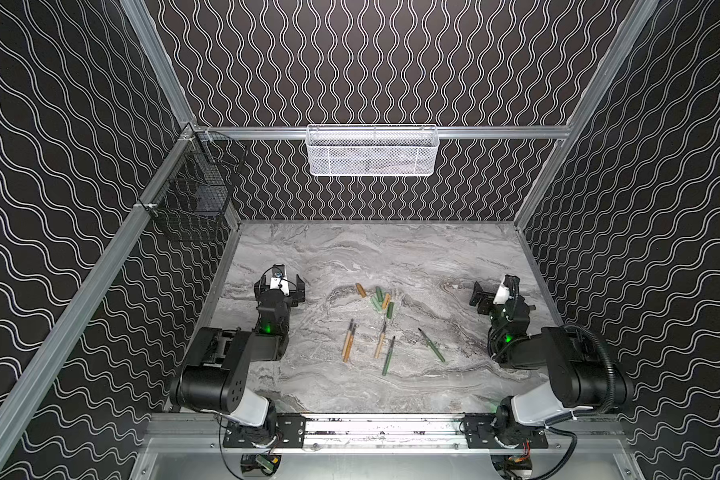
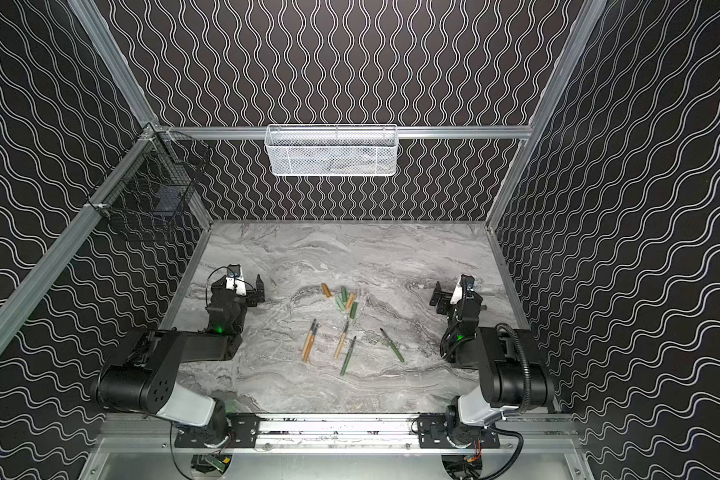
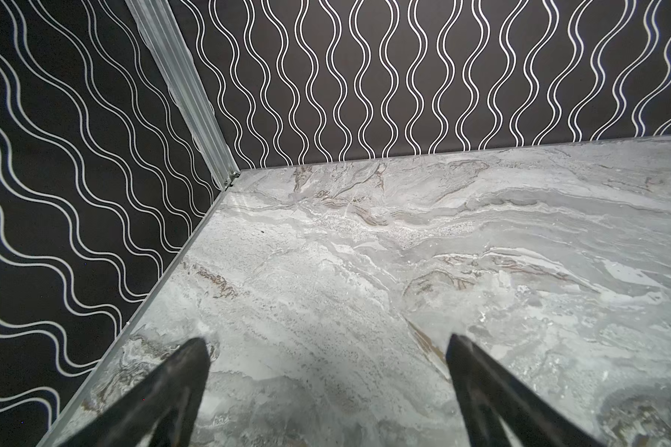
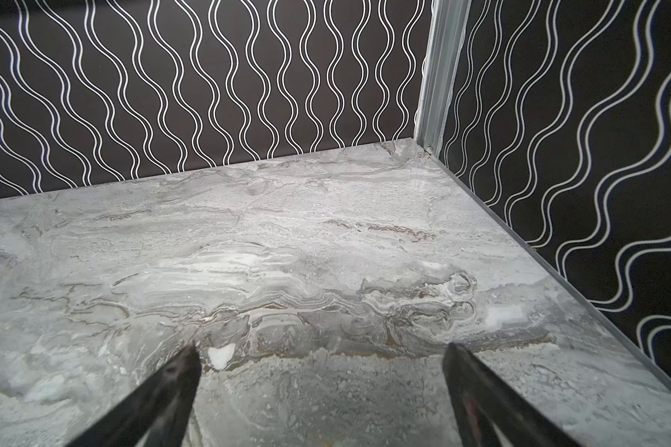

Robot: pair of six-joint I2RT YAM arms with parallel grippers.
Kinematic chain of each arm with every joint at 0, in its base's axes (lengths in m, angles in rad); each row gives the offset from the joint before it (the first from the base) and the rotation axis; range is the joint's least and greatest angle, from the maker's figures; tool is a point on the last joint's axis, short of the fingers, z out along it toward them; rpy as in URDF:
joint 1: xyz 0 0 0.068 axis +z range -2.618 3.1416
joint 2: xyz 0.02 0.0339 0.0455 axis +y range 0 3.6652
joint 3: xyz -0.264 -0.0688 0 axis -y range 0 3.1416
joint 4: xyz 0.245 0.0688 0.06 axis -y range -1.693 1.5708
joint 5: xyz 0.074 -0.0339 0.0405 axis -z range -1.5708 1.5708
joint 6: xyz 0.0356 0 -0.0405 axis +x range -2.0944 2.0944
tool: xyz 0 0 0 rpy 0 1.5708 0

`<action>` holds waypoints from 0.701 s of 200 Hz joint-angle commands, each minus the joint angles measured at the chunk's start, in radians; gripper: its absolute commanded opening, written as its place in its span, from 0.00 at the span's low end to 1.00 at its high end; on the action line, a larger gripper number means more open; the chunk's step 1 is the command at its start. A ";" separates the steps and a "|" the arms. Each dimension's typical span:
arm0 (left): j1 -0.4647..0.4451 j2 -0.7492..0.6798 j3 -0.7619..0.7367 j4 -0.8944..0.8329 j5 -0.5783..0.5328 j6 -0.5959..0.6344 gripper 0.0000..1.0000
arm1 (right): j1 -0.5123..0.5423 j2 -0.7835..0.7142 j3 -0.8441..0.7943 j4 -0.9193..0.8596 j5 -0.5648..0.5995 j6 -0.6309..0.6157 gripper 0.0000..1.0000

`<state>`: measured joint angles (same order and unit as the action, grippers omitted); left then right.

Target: Insert the pens into the pen caps

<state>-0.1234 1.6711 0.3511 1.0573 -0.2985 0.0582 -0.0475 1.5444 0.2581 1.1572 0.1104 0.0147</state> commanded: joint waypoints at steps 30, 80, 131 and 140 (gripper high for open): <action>0.002 -0.001 0.003 0.023 0.012 0.005 0.99 | 0.003 -0.004 0.003 0.029 0.001 -0.004 1.00; 0.002 -0.002 0.003 0.022 0.012 0.004 0.99 | 0.021 -0.003 -0.007 0.049 0.009 -0.024 1.00; 0.002 -0.001 0.003 0.023 0.012 0.004 0.99 | 0.023 -0.004 -0.006 0.051 0.014 -0.024 1.00; 0.003 -0.002 0.007 0.011 0.020 0.001 0.99 | 0.023 -0.004 -0.007 0.051 0.012 -0.024 1.00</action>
<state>-0.1234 1.6711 0.3511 1.0573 -0.2985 0.0582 -0.0265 1.5429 0.2512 1.1603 0.1173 0.0025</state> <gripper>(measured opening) 0.988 0.998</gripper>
